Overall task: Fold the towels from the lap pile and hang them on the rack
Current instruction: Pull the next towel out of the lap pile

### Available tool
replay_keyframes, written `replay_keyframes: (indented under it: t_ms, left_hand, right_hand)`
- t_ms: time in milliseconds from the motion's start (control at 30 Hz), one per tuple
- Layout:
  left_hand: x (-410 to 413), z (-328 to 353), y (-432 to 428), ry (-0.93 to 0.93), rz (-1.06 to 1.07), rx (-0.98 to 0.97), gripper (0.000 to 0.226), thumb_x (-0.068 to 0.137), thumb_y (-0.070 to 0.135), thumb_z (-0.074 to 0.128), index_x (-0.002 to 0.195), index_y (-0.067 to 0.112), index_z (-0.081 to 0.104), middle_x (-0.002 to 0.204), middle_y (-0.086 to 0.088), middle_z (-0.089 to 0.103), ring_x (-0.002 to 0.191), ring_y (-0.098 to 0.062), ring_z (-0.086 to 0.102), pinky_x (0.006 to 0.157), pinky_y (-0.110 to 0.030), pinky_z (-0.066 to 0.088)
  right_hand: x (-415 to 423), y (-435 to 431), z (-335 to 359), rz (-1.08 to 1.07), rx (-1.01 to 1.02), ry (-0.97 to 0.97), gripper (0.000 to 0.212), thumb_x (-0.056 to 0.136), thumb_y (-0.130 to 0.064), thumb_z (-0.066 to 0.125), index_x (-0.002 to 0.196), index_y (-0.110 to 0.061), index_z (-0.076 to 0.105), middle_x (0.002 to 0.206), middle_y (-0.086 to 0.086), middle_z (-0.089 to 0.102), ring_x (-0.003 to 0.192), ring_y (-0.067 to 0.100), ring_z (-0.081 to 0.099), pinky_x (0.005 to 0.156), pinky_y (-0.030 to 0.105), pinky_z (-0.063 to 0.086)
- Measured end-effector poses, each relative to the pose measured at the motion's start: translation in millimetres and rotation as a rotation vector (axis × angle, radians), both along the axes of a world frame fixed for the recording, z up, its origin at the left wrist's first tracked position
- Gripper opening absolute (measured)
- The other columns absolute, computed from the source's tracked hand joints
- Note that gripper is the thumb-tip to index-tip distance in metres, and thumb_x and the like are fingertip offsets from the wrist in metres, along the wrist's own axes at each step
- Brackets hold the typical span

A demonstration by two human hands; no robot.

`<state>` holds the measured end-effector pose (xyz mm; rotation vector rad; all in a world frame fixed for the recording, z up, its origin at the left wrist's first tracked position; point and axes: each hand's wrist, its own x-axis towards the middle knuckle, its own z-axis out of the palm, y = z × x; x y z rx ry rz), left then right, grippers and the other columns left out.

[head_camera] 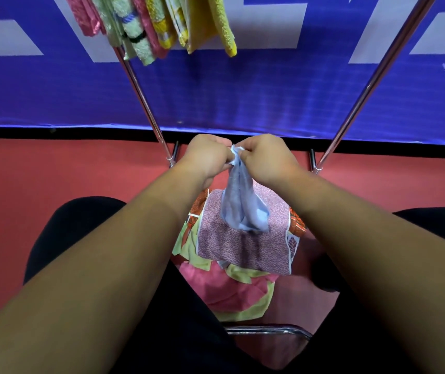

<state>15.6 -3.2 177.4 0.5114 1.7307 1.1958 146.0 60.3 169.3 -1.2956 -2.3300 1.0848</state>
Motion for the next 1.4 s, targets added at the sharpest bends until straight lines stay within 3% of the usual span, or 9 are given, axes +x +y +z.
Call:
replay_keyframes:
  t_ms: [167, 367, 600, 800, 900, 1033, 1200, 1300, 1400]
  left_hand:
    - [0, 2, 3, -0.067, -0.026, 0.024, 0.028, 0.075, -0.019, 0.051, 0.074, 0.009, 0.054, 0.1, -0.018, 0.059, 0.098, -0.025, 0.062, 0.084, -0.036, 0.06]
    - [1, 3, -1, -0.066, 0.002, 0.043, 0.034, 0.088, -0.026, 0.054, 0.082, 0.006, 0.06, 0.103, -0.019, 0.064, 0.097, -0.026, 0.066, 0.071, -0.02, 0.063]
    - [-1, 7, -1, -0.111, 0.086, 0.039, 0.032, 0.089, -0.025, 0.059, 0.081, 0.005, 0.056, 0.091, -0.017, 0.066, 0.077, -0.017, 0.071, 0.058, -0.018, 0.058]
    - [-4, 6, 2, -0.137, 0.108, 0.064, 0.024, 0.09, -0.022, 0.061, 0.092, 0.001, 0.062, 0.097, -0.019, 0.069, 0.088, -0.021, 0.073, 0.065, -0.02, 0.061]
    - [-7, 4, 4, -0.132, 0.1, 0.075, 0.031, 0.091, -0.019, 0.062, 0.117, -0.001, 0.065, 0.111, -0.023, 0.073, 0.094, -0.02, 0.075, 0.073, -0.022, 0.063]
    - [-9, 5, 1, -0.113, 0.063, 0.101, 0.039, 0.091, -0.019, 0.062, 0.124, 0.0, 0.066, 0.106, -0.021, 0.076, 0.096, -0.02, 0.078, 0.081, -0.025, 0.064]
    - [-16, 0, 2, 0.173, -0.077, 0.084, 0.037, 0.077, 0.0, 0.084, 0.11, 0.014, 0.077, 0.107, -0.019, 0.078, 0.093, -0.025, 0.078, 0.088, -0.039, 0.065]
    - [-19, -1, 0, 0.297, -0.141, 0.067, 0.024, 0.081, 0.016, 0.09, 0.103, 0.01, 0.08, 0.093, -0.011, 0.08, 0.079, -0.019, 0.075, 0.073, -0.034, 0.062]
    - [-22, -3, -1, 0.417, -0.159, 0.041, 0.022, 0.079, 0.032, 0.09, 0.084, 0.015, 0.076, 0.077, -0.004, 0.077, 0.071, -0.024, 0.073, 0.071, -0.046, 0.066]
  right_hand:
    - [-1, 0, -4, 0.004, -0.008, 0.006, 0.024, 0.1, -0.019, 0.06, 0.102, -0.023, 0.084, 0.099, -0.005, 0.081, 0.097, 0.016, 0.072, 0.084, 0.029, 0.054]
    - [-2, -4, -5, 0.095, -0.001, -0.025, 0.032, 0.094, -0.012, 0.057, 0.112, -0.023, 0.081, 0.101, -0.004, 0.079, 0.1, 0.016, 0.071, 0.087, 0.029, 0.053]
    - [2, -4, 1, 0.122, 0.032, 0.033, 0.022, 0.095, -0.018, 0.068, 0.11, -0.024, 0.083, 0.093, -0.002, 0.08, 0.091, 0.013, 0.07, 0.079, 0.027, 0.05]
    - [3, 1, 4, 0.096, 0.093, 0.066, 0.02, 0.101, -0.022, 0.065, 0.106, -0.023, 0.084, 0.076, -0.009, 0.07, 0.068, 0.0, 0.057, 0.058, 0.007, 0.037]
    - [3, 1, 5, 0.071, 0.106, 0.078, 0.021, 0.104, -0.027, 0.063, 0.106, -0.022, 0.084, 0.077, -0.011, 0.069, 0.07, 0.002, 0.059, 0.06, 0.005, 0.037]
    - [4, 1, 8, 0.032, 0.12, 0.068, 0.022, 0.103, -0.029, 0.062, 0.101, -0.022, 0.082, 0.076, -0.01, 0.069, 0.076, 0.006, 0.065, 0.062, 0.012, 0.04]
    - [4, -1, 12, 0.003, 0.113, 0.104, 0.022, 0.1, -0.031, 0.064, 0.098, -0.017, 0.081, 0.085, -0.002, 0.076, 0.084, 0.015, 0.069, 0.074, 0.028, 0.049]
    - [3, 1, 14, -0.055, 0.041, 0.147, 0.02, 0.095, -0.029, 0.065, 0.1, -0.017, 0.081, 0.088, -0.001, 0.077, 0.086, 0.015, 0.07, 0.075, 0.031, 0.052]
    - [2, 3, 14, -0.08, -0.061, 0.184, 0.02, 0.092, -0.024, 0.065, 0.104, -0.02, 0.08, 0.092, -0.004, 0.078, 0.085, 0.011, 0.069, 0.071, 0.026, 0.05]
